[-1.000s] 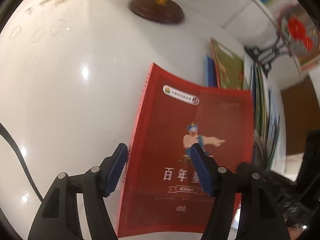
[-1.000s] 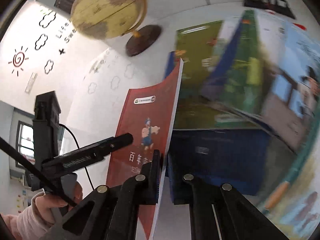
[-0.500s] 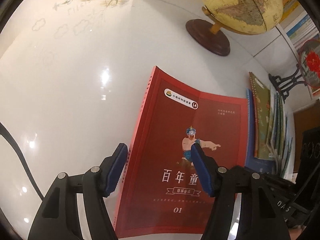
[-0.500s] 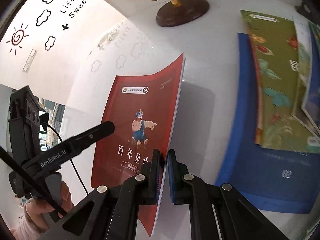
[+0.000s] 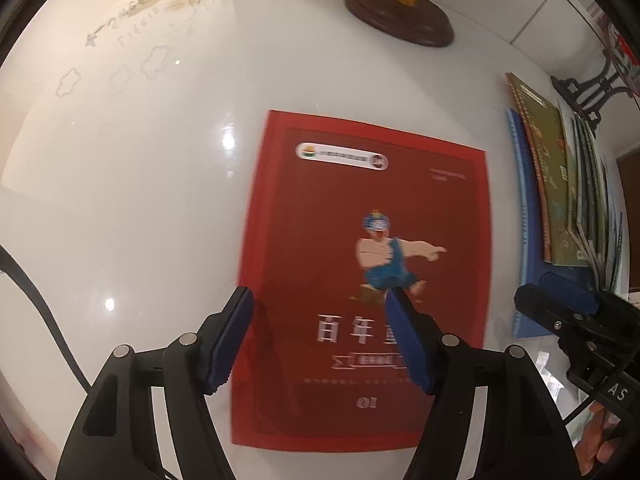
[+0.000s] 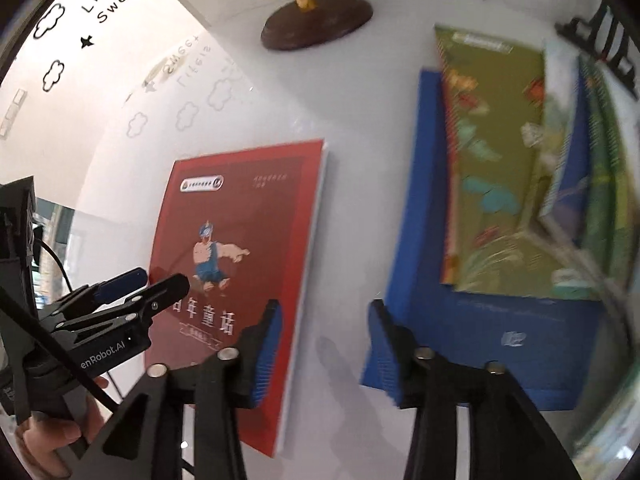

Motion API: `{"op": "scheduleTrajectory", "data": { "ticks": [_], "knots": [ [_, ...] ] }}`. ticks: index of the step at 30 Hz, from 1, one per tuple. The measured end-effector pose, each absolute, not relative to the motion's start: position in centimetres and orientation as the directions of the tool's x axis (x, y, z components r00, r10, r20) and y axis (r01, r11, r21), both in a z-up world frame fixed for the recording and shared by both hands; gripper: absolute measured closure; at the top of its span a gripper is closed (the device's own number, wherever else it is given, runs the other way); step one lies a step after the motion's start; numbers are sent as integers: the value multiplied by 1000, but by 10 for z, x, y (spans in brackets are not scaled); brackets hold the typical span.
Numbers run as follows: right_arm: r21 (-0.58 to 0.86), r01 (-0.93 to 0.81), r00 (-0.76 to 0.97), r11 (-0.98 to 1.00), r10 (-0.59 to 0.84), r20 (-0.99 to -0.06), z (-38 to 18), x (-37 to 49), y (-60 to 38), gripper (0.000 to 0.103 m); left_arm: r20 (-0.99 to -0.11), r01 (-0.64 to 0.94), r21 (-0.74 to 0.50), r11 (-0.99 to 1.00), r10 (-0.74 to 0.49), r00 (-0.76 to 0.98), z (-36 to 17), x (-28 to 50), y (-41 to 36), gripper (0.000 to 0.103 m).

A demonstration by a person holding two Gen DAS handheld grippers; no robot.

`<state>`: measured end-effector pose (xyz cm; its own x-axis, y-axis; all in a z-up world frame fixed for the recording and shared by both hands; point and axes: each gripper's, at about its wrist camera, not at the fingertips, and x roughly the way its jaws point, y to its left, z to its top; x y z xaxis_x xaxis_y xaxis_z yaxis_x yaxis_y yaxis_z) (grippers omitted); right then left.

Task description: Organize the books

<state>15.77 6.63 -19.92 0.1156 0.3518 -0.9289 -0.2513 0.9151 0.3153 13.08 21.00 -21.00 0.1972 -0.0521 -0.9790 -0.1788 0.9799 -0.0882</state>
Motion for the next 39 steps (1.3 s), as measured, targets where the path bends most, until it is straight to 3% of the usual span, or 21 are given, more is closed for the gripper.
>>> {"op": "scheduleTrajectory", "data": {
  "ticks": [11,20,25,35,39],
  "knots": [
    [263,-244,227,933,319,-920,-159,148,17,53,-966,-86,-96,992,-72,248,-174,130,154,36],
    [396,-122,365,910,412,-835,-133,115,-62,52,-943,56,-143,988,-154,296,-144,127,98,36],
    [455,8,444,891,404,-800,-136,81,-127,50,-940,145,-158,977,-194,282,-141,122,55,36],
    [500,278,468,820,339,-816,-168,46,-229,50,-954,331,-145,933,-220,202,-152,102,-45,36],
    [545,316,428,777,396,-813,-181,46,-246,49,-962,366,-134,921,-209,174,-158,96,-70,36]
  ]
}}
